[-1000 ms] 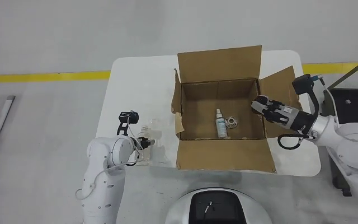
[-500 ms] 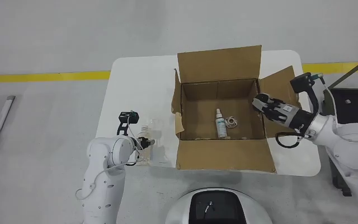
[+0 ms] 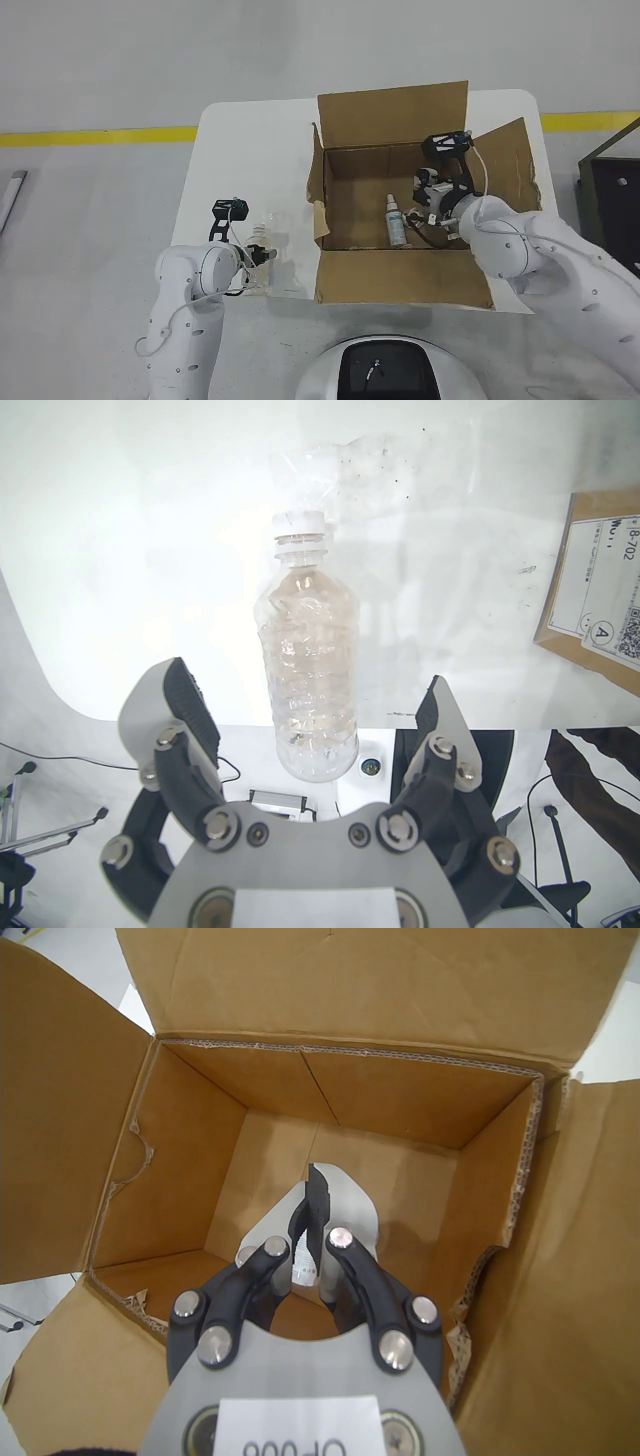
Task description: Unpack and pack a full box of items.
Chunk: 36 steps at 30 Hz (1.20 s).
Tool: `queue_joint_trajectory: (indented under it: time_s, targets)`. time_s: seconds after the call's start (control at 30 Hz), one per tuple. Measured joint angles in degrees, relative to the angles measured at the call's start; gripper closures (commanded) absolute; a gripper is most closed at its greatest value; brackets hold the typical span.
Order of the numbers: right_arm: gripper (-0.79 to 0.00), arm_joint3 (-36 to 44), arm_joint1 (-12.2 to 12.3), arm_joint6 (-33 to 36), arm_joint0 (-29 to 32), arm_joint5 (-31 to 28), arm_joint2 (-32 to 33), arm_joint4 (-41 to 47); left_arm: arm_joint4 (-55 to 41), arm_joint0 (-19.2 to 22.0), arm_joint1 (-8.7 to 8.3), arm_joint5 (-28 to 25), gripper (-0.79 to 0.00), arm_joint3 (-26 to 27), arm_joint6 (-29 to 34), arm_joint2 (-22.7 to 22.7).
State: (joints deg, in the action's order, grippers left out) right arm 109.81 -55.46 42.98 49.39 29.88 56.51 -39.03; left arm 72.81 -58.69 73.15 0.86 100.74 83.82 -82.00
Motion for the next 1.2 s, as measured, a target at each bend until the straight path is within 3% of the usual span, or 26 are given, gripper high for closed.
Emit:
queue_joint_trajectory:
  time_s: [0.3, 0.4, 0.7, 0.73, 0.97, 1.03, 1.13, 1.2]
  targets:
    - [0.0, 0.29, 0.04, -0.24, 0.36, -0.61, -0.15, -0.45, 0.0, 0.0, 0.0, 0.0, -0.785, 0.0, 0.0, 0.0]
    - [0.0, -0.13, -0.19, 1.21, 0.57, -2.36, -3.24, -6.74, 0.0, 0.0, 0.0, 0.0, -0.785, 0.0, 0.0, 0.0]
    - [0.0, -7.66, -6.48, 10.44, -9.58, 11.49, -20.67, -22.34, 0.0, 0.0, 0.0, 0.0, -0.785, 0.0, 0.0, 0.0]
    - [-0.139, -9.08, -7.26, 11.09, -10.56, 12.29, -21.78, -22.16, 0.0, 0.0, 0.0, 0.0, -0.785, 0.0, 0.0, 0.0]
    - [-0.231, -20.3, -11.88, 12.15, -15.2, 14.97, -24.3, -18.45, 0.0, 0.0, 0.0, 0.0, -0.785, 0.0, 0.0, 0.0]
    - [-0.24, -22.0, -12.59, 12.33, -15.67, 15.02, -24.37, -17.99, 0.0, 0.0, 0.0, 0.0, -0.785, 0.0, 0.0, 0.0]
    - [-0.317, -24.26, -13.53, 12.77, -16.12, 14.59, -24.3, -17.33, 0.0, 0.0, 0.0, 0.0, -0.785, 0.0, 0.0, 0.0]
    - [-0.311, -25.42, -14.1, 12.61, -16.21, 14.3, -24.1, -16.92, 0.0, 0.0, 0.0, 0.0, -0.785, 0.0, 0.0, 0.0]
